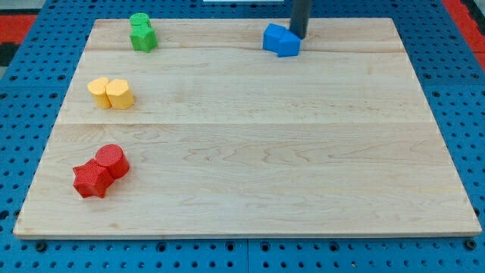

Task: Push the triangle to the center of the board

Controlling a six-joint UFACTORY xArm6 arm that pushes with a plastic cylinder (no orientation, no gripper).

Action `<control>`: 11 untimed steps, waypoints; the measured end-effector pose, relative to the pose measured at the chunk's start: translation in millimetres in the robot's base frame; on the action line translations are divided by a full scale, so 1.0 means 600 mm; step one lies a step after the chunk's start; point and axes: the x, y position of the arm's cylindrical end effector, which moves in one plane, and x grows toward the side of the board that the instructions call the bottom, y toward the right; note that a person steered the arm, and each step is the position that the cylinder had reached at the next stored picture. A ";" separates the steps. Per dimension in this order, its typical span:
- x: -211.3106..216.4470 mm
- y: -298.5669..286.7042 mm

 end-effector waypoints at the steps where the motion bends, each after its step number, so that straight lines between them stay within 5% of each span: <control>1: 0.001 -0.010; 4: 0.146 -0.032; 7: 0.206 -0.137; 11: 0.254 0.002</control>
